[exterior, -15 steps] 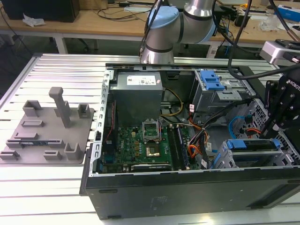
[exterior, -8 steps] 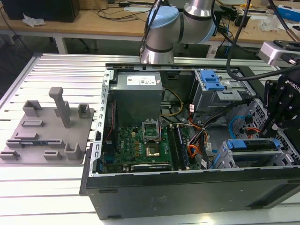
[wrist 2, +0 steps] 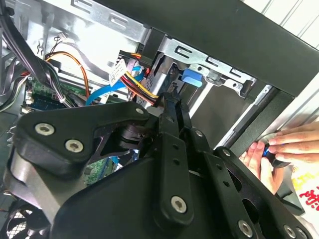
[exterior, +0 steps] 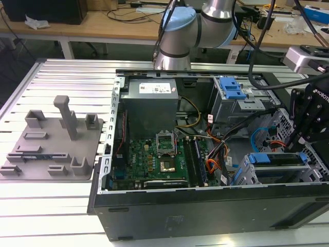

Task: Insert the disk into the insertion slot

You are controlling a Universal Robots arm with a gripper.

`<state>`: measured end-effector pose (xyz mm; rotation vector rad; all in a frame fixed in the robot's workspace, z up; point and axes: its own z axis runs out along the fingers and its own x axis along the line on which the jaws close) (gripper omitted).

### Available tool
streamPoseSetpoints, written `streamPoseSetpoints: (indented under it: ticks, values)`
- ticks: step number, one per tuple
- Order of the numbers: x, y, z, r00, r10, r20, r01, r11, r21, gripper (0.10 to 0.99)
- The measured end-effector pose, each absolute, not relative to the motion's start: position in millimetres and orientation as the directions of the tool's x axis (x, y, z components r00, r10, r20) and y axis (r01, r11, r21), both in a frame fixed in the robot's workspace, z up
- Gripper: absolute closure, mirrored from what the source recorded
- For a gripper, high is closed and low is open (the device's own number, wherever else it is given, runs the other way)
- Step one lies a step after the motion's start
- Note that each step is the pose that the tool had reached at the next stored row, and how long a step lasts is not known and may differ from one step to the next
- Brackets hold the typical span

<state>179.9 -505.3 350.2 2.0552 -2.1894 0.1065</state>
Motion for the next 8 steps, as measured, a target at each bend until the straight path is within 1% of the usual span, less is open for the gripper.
streamPoseSetpoints:
  ticks: [8]
  values:
    - [179.9,-506.7,347.4,-0.059,-0.987,0.148,-0.997,0.066,0.042,0.922]
